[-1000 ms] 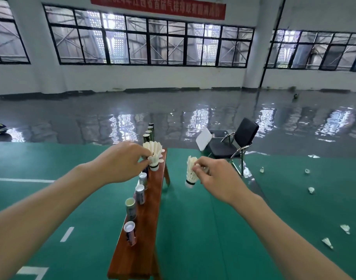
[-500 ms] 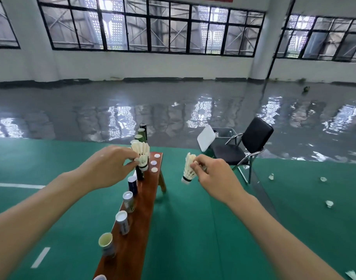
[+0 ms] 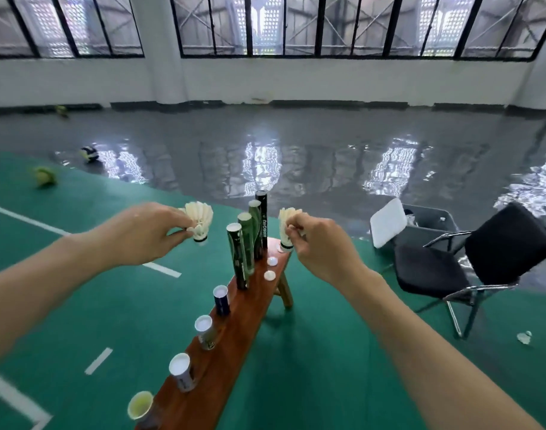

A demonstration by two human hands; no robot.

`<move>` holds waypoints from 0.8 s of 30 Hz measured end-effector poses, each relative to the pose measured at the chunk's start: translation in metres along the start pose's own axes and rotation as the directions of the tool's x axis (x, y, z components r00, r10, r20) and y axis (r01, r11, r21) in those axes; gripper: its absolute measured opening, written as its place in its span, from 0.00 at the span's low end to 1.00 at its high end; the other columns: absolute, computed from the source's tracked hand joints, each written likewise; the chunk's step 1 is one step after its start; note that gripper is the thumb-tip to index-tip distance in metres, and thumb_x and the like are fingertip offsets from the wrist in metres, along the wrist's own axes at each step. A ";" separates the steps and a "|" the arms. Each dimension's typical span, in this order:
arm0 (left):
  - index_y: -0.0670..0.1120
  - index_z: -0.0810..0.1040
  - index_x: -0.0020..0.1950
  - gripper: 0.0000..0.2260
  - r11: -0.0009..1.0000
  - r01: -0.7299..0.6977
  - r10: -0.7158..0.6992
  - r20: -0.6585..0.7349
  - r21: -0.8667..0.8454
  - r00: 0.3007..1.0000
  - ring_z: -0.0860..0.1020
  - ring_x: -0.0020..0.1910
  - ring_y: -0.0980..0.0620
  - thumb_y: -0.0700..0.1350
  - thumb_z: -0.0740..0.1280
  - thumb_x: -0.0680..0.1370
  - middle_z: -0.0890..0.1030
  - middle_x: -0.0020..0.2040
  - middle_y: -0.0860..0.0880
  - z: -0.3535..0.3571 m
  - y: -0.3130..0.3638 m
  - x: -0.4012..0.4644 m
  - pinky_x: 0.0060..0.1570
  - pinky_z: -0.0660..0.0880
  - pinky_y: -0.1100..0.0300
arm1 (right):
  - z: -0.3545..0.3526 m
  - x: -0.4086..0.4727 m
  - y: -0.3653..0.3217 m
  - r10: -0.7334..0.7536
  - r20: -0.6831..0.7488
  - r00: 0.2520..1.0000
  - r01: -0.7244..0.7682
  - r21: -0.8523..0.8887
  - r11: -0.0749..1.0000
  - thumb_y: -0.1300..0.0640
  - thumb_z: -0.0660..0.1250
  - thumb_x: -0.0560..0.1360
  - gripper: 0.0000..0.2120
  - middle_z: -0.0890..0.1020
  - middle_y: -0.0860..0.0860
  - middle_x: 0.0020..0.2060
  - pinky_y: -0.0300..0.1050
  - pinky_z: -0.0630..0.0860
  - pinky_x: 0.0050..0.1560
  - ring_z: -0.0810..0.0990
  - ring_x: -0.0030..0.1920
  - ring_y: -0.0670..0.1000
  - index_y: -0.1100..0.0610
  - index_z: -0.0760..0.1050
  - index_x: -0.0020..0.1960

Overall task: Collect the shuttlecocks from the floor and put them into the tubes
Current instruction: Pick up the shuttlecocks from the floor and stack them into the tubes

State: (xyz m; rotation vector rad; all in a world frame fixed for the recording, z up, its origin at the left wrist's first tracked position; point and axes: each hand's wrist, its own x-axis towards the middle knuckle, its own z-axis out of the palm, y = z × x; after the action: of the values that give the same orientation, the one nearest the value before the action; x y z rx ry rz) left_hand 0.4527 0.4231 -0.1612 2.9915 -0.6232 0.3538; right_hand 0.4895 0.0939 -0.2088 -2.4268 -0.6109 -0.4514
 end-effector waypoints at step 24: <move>0.57 0.85 0.53 0.07 0.777 0.578 -0.542 0.202 -0.249 0.815 0.77 0.41 0.47 0.51 0.67 0.81 0.80 0.38 0.53 0.253 -0.184 0.276 0.45 0.76 0.54 | 0.240 0.336 0.224 0.242 0.016 0.970 -0.213 0.534 0.818 0.56 0.72 0.80 0.08 0.82 0.29 0.48 0.55 0.84 0.49 0.86 0.46 0.46 0.52 0.86 0.57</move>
State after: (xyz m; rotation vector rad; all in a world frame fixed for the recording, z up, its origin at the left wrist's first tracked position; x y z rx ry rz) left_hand 0.8260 0.4576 -0.3451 2.7294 0.2229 0.0278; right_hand 0.9287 0.1880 -0.3470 -1.9107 -0.3521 -0.2049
